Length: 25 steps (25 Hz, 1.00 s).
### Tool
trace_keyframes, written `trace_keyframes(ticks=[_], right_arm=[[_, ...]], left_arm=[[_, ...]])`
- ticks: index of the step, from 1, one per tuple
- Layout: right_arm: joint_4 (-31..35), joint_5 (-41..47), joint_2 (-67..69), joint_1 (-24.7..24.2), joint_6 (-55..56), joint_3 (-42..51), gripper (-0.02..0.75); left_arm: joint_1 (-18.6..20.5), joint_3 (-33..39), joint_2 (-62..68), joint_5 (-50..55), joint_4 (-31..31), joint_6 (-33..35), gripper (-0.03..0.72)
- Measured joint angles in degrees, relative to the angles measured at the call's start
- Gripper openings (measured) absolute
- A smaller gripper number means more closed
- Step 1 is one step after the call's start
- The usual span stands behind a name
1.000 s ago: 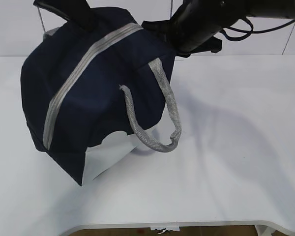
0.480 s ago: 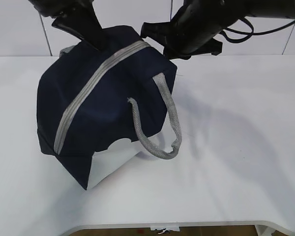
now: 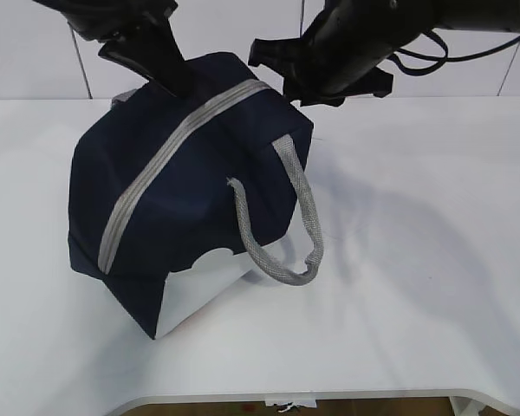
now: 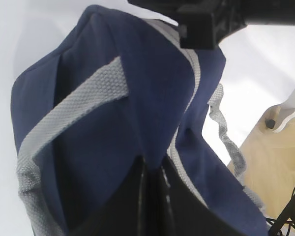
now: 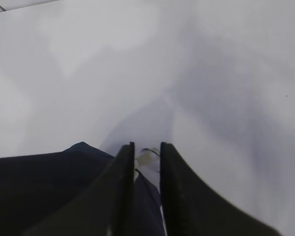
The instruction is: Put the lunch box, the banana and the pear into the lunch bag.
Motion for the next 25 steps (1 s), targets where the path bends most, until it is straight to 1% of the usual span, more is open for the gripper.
trace_keyframes(ticks=[2,3,4,6,10,14,17,21,25], right_arm=[[0.00,0.00,0.00,0.00,0.00,0.00,0.262],[0.00,0.00,0.00,0.00,0.00,0.00,0.293],[0.00,0.00,0.00,0.00,0.00,0.00,0.321],[0.00,0.00,0.00,0.00,-0.86,0.00,0.346],[0.00,2.17,-0.90,0.00,-8.66,0.00,0.361],[0.00,6.56,-2.31,0.00,-14.40,-1.90,0.362],[-0.10,12.47,-2.56,0.00,-18.44,-4.95,0.362],[-0.10,22.97,-2.56,0.00,-22.28,-9.71,0.362],[0.00,33.83,-2.56,0.00,-24.33,-14.20,0.362]], left_arm=[[0.00,0.00,0.00,0.00,0.00,0.00,-0.006],[0.00,0.00,0.00,0.00,0.00,0.00,-0.006],[0.00,0.00,0.00,0.00,0.20,0.00,-0.006],[0.00,0.00,0.00,-0.08,1.26,0.10,-0.006],[0.00,0.00,0.00,-0.34,3.55,0.10,-0.006],[0.00,0.00,0.00,-0.47,4.82,0.10,-0.006],[0.00,-0.11,0.13,-0.47,5.17,0.10,-0.006],[0.00,-0.33,0.62,-0.57,5.53,-0.02,-0.006],[0.00,-0.33,0.86,-0.57,7.19,-2.93,-0.006]])
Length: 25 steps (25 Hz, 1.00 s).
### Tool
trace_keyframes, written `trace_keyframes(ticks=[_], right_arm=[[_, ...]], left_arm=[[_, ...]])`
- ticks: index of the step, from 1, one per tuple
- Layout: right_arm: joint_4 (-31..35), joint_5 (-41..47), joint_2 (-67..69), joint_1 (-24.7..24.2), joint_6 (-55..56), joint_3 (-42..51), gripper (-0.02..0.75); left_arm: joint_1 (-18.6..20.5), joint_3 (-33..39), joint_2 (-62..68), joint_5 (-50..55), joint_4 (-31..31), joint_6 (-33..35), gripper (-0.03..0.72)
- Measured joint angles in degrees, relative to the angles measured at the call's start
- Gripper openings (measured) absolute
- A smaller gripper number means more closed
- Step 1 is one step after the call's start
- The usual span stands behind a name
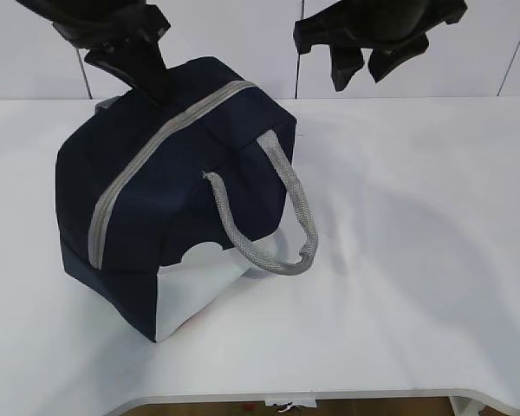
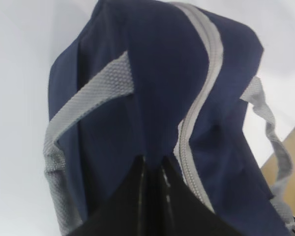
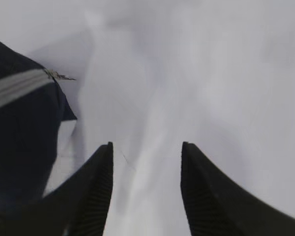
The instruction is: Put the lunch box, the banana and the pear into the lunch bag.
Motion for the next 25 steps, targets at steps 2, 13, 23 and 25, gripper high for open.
trace_keyframes(ticks=[2,13,23,25], right_arm=[[0.36,3.15,0.00,0.00,-1.00,-1.64,0.362],[9.63,4.98,-1.34,0.00,-7.01,-4.24,0.362],[11.86,5.20,-8.04,0.00,-9.14,-4.11,0.362],[11.90,5.20,-10.48,0.00,-9.80,-2.68,0.362]], left_arm=[[0.00,0.00,0.00,-0.11,1.63,-1.99,-0.006],[0.00,0.00,0.04,-0.20,8.08,-8.44,0.251],[0.00,0.12,-7.63,-0.20,10.08,-10.31,0.358],[0.00,1.99,-10.32,-0.20,10.82,-10.45,0.359]])
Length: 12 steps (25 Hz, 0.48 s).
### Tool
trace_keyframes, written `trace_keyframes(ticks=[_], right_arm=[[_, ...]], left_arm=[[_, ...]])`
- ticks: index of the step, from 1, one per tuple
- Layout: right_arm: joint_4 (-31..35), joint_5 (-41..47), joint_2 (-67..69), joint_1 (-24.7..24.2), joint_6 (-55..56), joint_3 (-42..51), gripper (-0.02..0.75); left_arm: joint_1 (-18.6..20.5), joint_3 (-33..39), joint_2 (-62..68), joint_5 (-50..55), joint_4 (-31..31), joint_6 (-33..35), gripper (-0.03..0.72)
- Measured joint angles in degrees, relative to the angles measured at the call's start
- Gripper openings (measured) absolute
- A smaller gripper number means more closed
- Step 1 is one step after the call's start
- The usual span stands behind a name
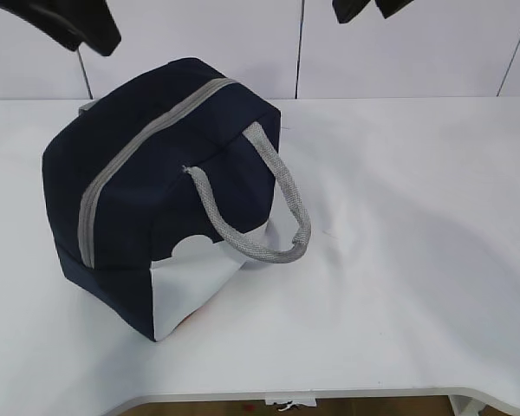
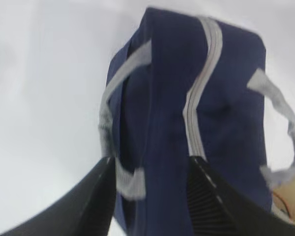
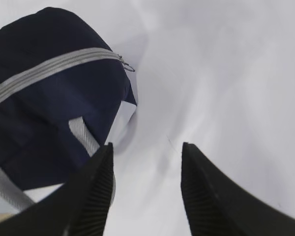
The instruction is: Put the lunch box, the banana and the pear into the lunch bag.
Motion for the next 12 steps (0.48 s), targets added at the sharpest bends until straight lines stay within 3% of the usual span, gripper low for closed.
trace_keyframes(ticks=[6,12], right_arm=[[0.09,0.12,-10.50,0.00,-3.42,10.04,0.362],[0.09,0.20,-21.48,0.00,-4.64,20.55,0.361]], left_arm=[[0.00,12.84,-12.53,0.23,4.50,-0.22,0.359],[0.00,18.00,-27.05,0.83,6.45,-0.22,0.359]])
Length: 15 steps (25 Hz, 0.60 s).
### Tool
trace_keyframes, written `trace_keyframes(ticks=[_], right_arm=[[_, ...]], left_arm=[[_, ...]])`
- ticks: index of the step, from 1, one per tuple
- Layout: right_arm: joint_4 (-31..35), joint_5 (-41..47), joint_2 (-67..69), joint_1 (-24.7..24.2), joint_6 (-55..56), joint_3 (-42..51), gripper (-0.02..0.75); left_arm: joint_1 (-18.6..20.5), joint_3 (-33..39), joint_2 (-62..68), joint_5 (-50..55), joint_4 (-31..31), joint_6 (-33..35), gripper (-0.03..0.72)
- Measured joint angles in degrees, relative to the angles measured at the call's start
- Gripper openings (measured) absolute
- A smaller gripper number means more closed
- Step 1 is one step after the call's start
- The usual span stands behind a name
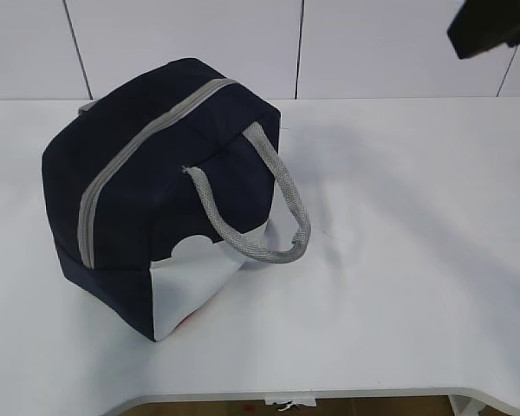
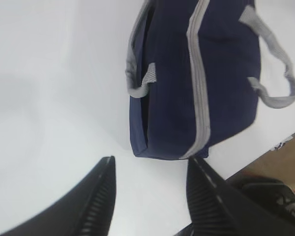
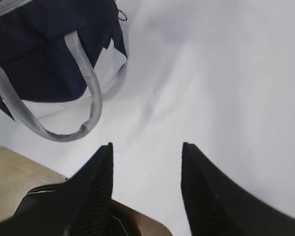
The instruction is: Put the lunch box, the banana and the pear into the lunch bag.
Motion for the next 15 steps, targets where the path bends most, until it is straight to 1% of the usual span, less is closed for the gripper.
trace_keyframes(ticks=[6,15], right_arm=[[0.42,0.14,-10.22,0.00,-0.13,9.67,0.361],[0.42,0.26,-29.79,0.00,-0.13,21.22,0.361]], left_arm=[[0.00,4.27,-14.20,0.27,0.03,0.00,0.358],[0.00,15.12,-38.24,0.77,-0.11,0.00,0.358]])
